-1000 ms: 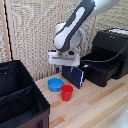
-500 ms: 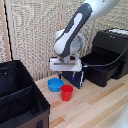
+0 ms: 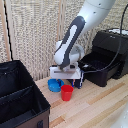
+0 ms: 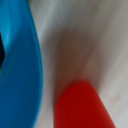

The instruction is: Gently grip the air fryer handle with your gripper and kindly pull it open by sliding your gripper away from the base. Gradually bring your gripper in line with the blue bowl and gently capture it, without tightening your grip too much. Securely place the blue bowl inside the opened air fryer with a steady position. Liberate your robot's gripper, and withdraw your gripper from the proximity of the air fryer.

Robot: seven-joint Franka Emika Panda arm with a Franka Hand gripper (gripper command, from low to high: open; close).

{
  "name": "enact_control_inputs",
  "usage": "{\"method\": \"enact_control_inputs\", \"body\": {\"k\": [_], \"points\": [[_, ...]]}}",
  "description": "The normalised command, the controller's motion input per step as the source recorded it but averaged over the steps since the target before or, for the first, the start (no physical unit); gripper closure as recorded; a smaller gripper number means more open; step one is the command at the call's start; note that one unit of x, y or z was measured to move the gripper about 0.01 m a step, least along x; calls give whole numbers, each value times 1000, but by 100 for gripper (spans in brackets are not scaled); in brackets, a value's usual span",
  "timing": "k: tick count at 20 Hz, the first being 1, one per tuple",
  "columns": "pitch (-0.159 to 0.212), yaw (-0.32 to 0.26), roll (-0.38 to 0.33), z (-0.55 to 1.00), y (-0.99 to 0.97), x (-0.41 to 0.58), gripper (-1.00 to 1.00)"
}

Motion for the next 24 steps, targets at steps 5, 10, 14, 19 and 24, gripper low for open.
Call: {"method": "enact_control_inputs", "body": {"k": [5,10,14,19,24], "points": [[-56,101,49,-159,-7,39,100],[-1,29,2,-2,-21,1,100],[0,11,0,0,0,-11,100],[-12,34,0,11,0,-54,100],[-73,17,1,50,0,-42,100]]}}
